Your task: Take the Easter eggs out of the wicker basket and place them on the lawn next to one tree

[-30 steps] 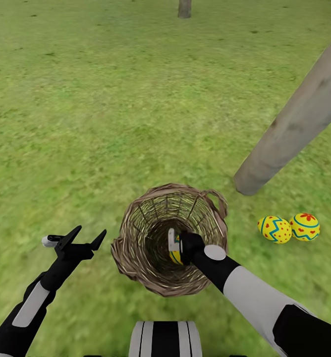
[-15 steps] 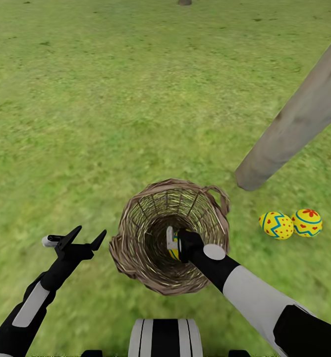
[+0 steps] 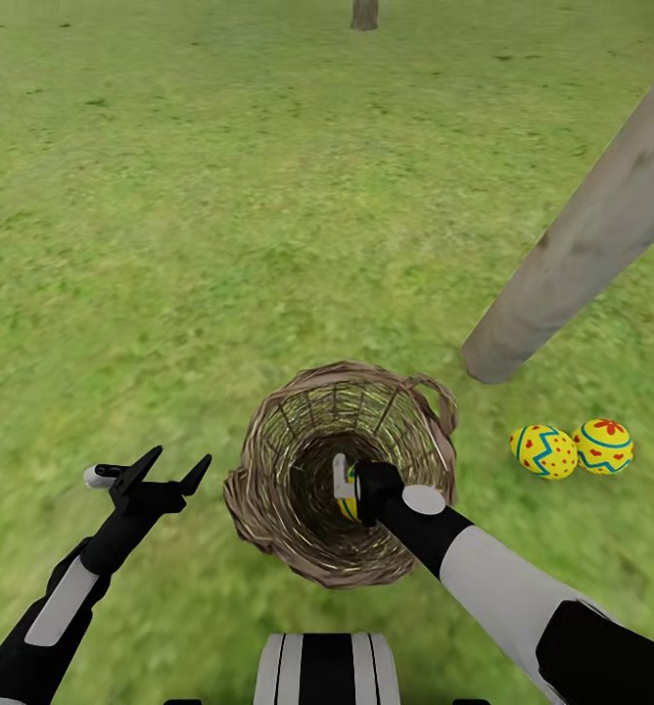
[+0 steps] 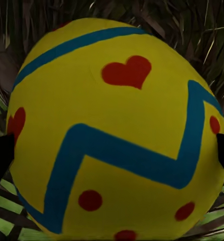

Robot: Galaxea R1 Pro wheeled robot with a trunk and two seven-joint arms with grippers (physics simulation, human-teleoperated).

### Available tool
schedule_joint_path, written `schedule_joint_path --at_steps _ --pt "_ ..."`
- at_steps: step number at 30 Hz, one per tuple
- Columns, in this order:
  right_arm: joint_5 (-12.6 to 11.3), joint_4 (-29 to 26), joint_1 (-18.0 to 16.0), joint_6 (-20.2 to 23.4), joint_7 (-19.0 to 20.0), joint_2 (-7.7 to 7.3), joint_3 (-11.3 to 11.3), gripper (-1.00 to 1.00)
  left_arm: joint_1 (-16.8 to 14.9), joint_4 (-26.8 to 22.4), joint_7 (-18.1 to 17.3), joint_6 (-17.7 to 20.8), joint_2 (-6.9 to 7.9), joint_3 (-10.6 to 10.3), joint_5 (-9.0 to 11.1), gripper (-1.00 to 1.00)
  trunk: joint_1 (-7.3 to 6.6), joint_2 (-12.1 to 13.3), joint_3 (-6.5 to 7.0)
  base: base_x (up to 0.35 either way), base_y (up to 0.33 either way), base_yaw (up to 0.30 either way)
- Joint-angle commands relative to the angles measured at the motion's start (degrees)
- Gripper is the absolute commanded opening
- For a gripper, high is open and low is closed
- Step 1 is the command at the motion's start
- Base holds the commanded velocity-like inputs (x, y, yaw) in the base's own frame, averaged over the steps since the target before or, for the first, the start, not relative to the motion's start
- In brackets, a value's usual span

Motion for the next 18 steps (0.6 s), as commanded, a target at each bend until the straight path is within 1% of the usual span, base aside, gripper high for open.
schedule_joint_path --at_steps 1,8,12,17,18 --pt "0.6 0.2 0.0 0.3 0.4 0.00 0.1 -1.00 0.0 0.0 0.0 0.5 0.02 0.0 0.2 1.00 -0.02 0.0 0.19 0.000 0.000 0.000" --pt "0.5 -0.3 0.0 0.4 0.1 0.12 -0.1 -1.00 0.0 0.0 0.0 0.5 0.02 -0.1 0.2 1.00 -0.20 0.1 1.74 0.000 0.000 0.000" --pt "0.5 -0.5 0.0 0.3 0.0 0.12 -1.8 -1.00 0.0 0.0 0.0 0.5 0.02 -0.1 0.2 1.00 -0.31 0.2 2.63 0.000 0.000 0.000" --pt "0.3 -0.7 0.0 0.2 0.5 -0.08 -2.0 -1.00 0.0 0.0 0.0 0.5 0.02 0.0 0.2 1.00 -0.44 0.2 3.73 0.000 0.000 0.000" --pt "0.0 -0.8 0.0 0.2 1.2 -0.14 -3.2 -1.00 0.0 0.0 0.0 0.5 0.05 0.0 0.2 1.00 -0.46 0.2 3.96 0.000 0.000 0.000"
